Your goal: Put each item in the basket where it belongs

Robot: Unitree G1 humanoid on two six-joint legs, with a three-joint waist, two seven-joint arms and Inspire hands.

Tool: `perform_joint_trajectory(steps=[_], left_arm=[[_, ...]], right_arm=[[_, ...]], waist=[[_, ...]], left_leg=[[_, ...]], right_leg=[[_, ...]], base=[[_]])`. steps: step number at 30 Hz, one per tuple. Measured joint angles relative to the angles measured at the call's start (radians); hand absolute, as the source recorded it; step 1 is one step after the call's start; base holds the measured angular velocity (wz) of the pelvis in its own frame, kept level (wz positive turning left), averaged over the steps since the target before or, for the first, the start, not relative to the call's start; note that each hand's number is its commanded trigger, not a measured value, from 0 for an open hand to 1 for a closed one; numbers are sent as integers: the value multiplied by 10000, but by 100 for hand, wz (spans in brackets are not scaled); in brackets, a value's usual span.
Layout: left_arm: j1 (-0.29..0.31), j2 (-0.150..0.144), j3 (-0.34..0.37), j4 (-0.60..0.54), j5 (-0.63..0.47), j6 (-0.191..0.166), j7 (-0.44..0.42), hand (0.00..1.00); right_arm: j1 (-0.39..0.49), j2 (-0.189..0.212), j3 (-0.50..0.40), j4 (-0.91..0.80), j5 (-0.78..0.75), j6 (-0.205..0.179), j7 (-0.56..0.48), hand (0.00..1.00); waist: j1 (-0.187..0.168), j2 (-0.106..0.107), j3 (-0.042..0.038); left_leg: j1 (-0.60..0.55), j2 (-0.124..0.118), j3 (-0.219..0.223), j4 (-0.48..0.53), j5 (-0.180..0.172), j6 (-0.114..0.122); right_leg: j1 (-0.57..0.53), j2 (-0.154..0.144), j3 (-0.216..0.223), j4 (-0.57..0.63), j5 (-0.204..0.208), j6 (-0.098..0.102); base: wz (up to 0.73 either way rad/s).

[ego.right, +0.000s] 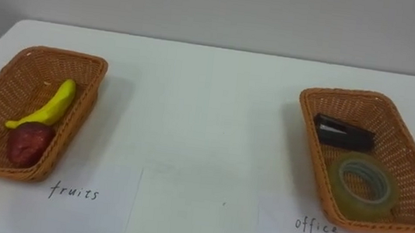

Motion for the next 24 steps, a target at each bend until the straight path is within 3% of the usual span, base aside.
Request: perform_joint_trajectory(steps=[5,13,24], left_arm=[[-46,-2,-18,9,8,1,-67,0],[-186,-1,-33,9,437,5,-65,0],[-230,-6,-27,12,880,51,6,0]], right_arm=[[-84,12,13,94,9,17,262,0],[-87,17,41,85,16,21,284,0],[-40,28,36,93,134,21,212,0]], waist=[[-2,-31,-7],[-3,-115,68],[-26,-88,25]], left_leg=[[16,18,-4,55,-3,-4],[24,28,-18,51,-37,-15],[78,25,-9,53,-41,-15]], right_leg=[[56,7,5,3,5,-9],[75,25,39,4,6,-10],[94,33,122,12,7,-12]], base=[[2],[0],[0]])
